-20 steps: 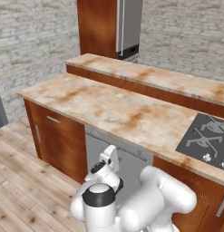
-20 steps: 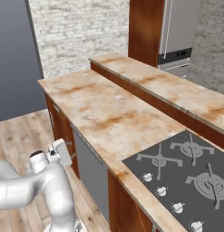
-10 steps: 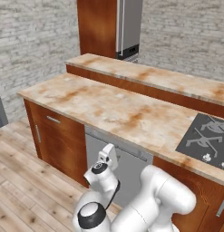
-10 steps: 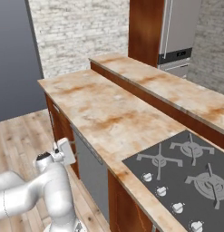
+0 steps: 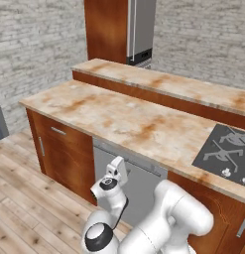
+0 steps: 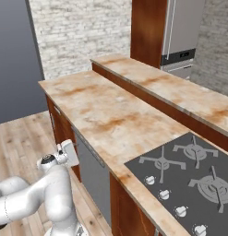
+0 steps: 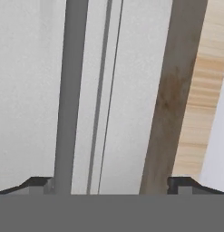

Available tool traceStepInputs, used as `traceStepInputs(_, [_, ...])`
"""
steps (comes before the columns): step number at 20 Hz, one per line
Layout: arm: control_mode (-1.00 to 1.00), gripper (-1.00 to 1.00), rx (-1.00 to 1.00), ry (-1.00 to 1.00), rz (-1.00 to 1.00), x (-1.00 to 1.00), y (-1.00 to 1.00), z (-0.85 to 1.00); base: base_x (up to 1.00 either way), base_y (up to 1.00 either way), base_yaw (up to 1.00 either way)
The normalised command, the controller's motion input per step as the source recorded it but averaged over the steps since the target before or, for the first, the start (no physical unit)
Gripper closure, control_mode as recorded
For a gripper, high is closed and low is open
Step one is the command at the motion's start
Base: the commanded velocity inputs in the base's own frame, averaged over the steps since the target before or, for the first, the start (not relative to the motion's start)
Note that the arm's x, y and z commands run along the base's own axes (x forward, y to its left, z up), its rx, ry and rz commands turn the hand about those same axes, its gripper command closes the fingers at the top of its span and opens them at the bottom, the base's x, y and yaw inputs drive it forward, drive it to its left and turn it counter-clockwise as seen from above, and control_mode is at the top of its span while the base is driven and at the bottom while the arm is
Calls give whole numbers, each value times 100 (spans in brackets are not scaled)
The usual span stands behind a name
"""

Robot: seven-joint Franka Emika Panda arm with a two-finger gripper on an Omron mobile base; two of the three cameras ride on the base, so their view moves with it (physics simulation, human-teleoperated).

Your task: Open the dishwasher door and pull out the top rack.

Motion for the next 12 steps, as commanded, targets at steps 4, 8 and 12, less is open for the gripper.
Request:
traceStepInputs(4, [-100, -100, -3, 0, -3, 30, 0, -19, 0, 0, 0])
traceStepInputs(8, [-100, -100, -3, 0, -3, 30, 0, -23, 0, 0, 0])
traceStepInputs(12, [-100, -100, -4, 0, -3, 27, 0, -29, 0, 0, 0])
